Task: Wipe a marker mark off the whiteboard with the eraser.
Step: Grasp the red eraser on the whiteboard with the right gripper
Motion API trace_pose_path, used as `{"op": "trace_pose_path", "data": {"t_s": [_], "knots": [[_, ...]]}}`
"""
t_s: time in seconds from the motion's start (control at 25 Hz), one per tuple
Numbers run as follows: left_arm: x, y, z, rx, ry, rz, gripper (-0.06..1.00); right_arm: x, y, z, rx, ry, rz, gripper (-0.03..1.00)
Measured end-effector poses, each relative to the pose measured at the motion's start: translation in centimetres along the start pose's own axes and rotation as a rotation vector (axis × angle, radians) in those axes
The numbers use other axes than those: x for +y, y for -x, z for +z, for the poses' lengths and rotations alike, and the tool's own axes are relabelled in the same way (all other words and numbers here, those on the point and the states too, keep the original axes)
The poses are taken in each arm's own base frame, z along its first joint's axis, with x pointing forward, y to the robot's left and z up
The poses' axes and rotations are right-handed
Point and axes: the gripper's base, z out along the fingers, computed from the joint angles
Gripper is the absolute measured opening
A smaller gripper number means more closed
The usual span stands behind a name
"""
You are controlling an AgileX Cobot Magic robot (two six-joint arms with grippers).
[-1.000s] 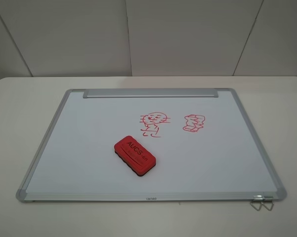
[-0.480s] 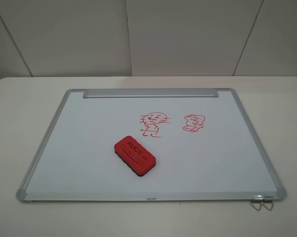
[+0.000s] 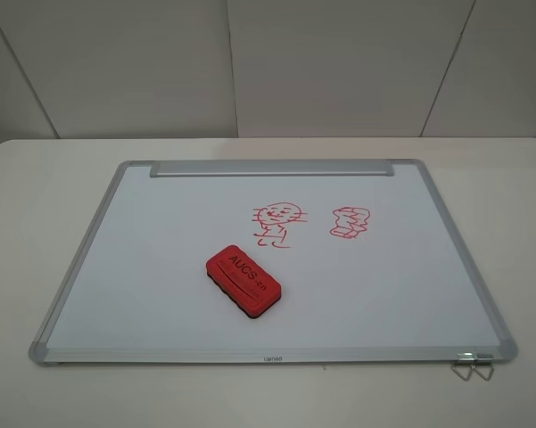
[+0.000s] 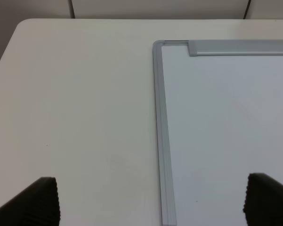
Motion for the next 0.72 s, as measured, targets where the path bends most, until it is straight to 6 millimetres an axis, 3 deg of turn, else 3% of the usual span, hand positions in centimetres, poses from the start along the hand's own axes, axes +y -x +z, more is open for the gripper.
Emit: {"op": "trace_pose_path", "data": {"t_s": [0.16,0.32,0.56,0.72], "knots": [[0.0,0.0,0.0,0.0,0.0,0.0,0.78,0.1,0.9,1.7,0.116,-0.008,0.0,0.76],[0.0,0.0,0.0,0.0,0.0,0.0,0.78,0.2,3.4,4.9,0.322,-0.023,0.0,0.76],[0.0,0.0,0.0,0.0,0.0,0.0,0.78,1.0,7.0,12.7,0.601,-0.022,-0.01,0.76],[0.0,0.0,0.0,0.0,0.0,0.0,0.78,4.4,7.5,17.5,0.727,0.066,-0.084,0.76]]}}
